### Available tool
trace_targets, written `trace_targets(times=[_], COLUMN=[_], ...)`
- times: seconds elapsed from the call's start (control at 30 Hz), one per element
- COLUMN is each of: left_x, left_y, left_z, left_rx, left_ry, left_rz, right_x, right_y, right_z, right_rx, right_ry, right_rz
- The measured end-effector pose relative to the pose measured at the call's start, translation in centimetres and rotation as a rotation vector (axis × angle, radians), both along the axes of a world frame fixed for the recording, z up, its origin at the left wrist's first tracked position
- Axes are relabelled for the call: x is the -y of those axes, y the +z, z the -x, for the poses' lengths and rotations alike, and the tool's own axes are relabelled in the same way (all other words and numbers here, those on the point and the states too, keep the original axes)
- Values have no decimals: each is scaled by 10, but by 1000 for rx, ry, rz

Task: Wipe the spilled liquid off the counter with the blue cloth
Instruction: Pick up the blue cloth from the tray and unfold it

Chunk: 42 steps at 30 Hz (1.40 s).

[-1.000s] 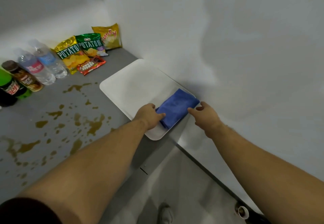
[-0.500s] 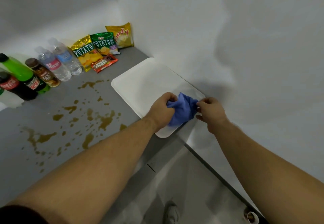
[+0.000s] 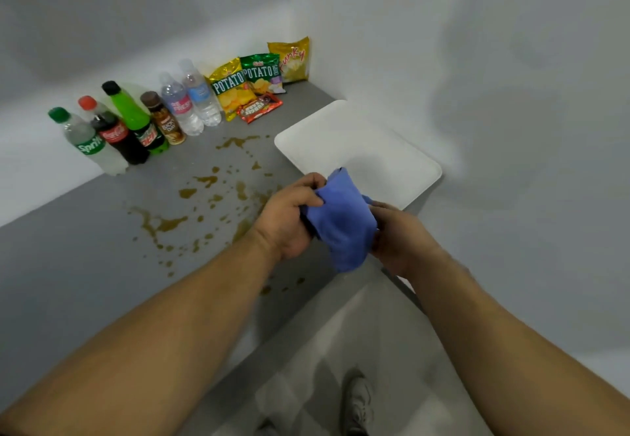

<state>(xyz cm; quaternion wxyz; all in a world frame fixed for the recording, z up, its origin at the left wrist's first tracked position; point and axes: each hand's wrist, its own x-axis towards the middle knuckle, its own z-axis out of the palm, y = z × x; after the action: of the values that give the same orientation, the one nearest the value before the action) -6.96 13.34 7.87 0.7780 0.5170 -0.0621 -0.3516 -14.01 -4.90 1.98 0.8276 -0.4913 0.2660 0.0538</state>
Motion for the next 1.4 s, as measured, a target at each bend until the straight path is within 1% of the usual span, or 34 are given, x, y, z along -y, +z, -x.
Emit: trace_targets(times=[0.03, 0.1, 0.17, 0.23, 0.27, 0.37, 0.5, 0.6, 0.67, 0.7, 0.73, 0.77, 0.87, 0.93, 1.0, 1.07, 1.13, 1.23, 1.3, 1.33, 1.4], left_x=[-18, -51, -81, -108, -121, -157, -193, -205, -209, -211, -212, -212, -213, -219, -226, -234, -243, -261, -272, -277, -284], left_y=[-5, -17, -24, -29, -32, -43, -51, -58, -64, -66, -68, -69, -77, -82, -87, -93, -96, -101, -107, -109, -110], left_z=[5, 17, 30, 45, 51, 67, 94, 109, 116, 118, 120, 123, 129, 130, 132, 136, 142, 149, 149, 148, 145], left_rx=[-36, -54, 0, 53, 75, 235, 408, 459, 446, 427, 407, 392, 341, 204, 93, 68, 36, 17, 29, 65, 175], left_ry=[15, 29, -68, -176, -184, -157, 12, 79, 100, 122, 146, 165, 212, 299, 336, 321, 279, 240, 289, 328, 377], left_rz=[-4, -128, -299, -396, -436, -560, -659, -684, -697, -695, -691, -695, -736, -718, -753, -818, -794, -693, -656, -682, -804], right_x=[-12, -36, -61, -88, -102, -141, -177, -188, -190, -189, -187, -184, -172, -164, -164, -170, -180, -196, -205, -210, -220], right_y=[3, 11, 17, 22, 24, 21, 15, 8, 3, 1, 1, 0, -4, -13, -23, -32, -39, -46, -47, -47, -45], right_z=[5, 17, 32, 48, 56, 78, 96, 105, 108, 108, 108, 108, 111, 113, 114, 113, 110, 98, 87, 82, 72], right_rx=[29, 102, 172, 195, 202, 222, 157, 114, 86, 90, 109, 127, 105, 94, 75, 46, 39, 58, 93, 121, 165], right_ry=[-19, -9, 52, 128, 174, 264, 231, 289, 354, 394, 444, 499, 613, 636, 594, 519, 479, 479, 441, 407, 365], right_rz=[55, 145, 180, 200, 207, 265, 445, 607, 807, 932, 1009, 1022, 866, 869, 867, 908, 944, 965, 991, 1004, 1051])
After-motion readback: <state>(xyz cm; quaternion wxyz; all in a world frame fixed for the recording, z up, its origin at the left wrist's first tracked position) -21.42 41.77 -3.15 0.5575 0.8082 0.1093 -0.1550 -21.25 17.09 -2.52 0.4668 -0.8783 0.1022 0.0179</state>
